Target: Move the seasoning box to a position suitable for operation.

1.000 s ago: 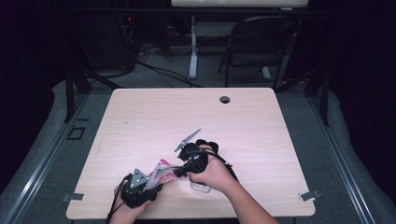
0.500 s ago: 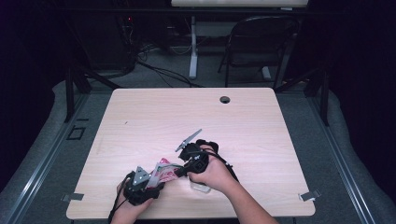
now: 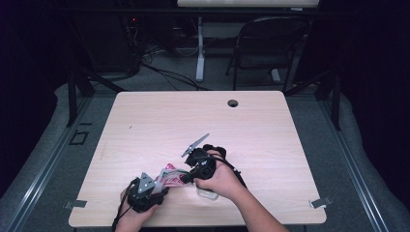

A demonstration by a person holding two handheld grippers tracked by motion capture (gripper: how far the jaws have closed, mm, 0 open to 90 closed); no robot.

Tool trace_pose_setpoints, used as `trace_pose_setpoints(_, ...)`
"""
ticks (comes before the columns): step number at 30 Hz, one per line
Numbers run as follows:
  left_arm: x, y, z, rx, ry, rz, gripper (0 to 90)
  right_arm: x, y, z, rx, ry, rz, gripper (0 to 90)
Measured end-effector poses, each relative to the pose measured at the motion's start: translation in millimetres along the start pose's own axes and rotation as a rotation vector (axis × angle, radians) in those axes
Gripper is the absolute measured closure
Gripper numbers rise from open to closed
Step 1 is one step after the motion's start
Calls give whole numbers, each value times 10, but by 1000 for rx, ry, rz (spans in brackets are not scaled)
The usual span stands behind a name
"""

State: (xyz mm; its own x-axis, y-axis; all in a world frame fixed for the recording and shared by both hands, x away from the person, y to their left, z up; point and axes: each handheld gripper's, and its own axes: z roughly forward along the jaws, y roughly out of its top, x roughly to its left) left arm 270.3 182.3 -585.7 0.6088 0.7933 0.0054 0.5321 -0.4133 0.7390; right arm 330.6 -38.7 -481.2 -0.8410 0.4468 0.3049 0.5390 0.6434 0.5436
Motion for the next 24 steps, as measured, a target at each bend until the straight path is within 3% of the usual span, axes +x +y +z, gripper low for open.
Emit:
trace_pose_setpoints(6,5,22,-21,4,-4,3,543,3,-2,-20,5,-5,-11,900)
trace_pose_setpoints(13,-12,84,-95,-9,17,4,552,24,-17,-80,-38,5,-3,900)
trace_pose_setpoints(24,-37,149,-140,-10,31,24,557,38,-39,-144,-62,-5,-17,894)
